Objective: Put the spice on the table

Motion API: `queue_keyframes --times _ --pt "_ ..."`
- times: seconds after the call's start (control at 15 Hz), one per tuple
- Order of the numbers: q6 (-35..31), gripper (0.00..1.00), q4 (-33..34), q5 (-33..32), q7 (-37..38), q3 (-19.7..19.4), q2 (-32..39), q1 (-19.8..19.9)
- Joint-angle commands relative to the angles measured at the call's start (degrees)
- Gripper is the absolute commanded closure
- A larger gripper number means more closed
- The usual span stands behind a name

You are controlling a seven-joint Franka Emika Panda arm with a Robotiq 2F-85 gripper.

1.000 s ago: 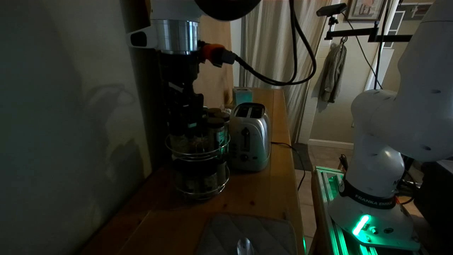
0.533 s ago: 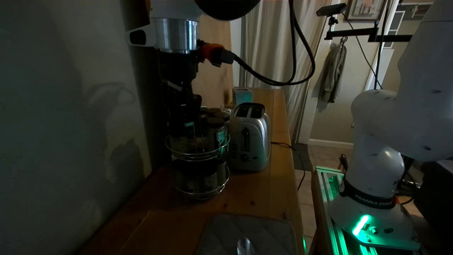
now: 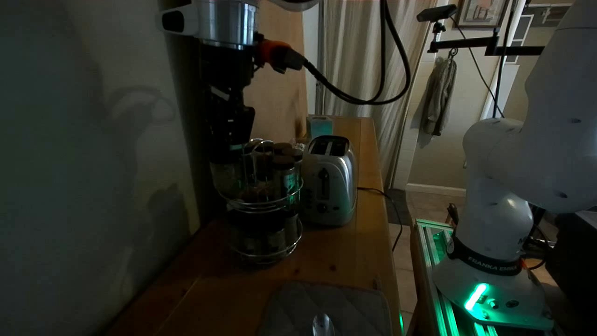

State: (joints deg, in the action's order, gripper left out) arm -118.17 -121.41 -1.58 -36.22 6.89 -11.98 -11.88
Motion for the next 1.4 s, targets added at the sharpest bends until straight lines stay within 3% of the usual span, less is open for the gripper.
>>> queue_keyframes --times 0.0,0.6,0.93,1.0,1.33 --pt "2.3 0.73 3.0 3.0 -0.6 -0.2 -1.0 -0.6" --pt "11.5 0.73 3.6 14.5 -3.3 -0.2 0.1 -2.7" --pt "14.7 0.73 2.2 16.1 -4.1 1.1 2.2 -2.9" --pt "13.5 0.48 2.4 14.5 -2.6 1.4 1.4 -2.4" --pt "13.6 0.48 1.9 14.6 -2.8 1.8 2.4 -2.4"
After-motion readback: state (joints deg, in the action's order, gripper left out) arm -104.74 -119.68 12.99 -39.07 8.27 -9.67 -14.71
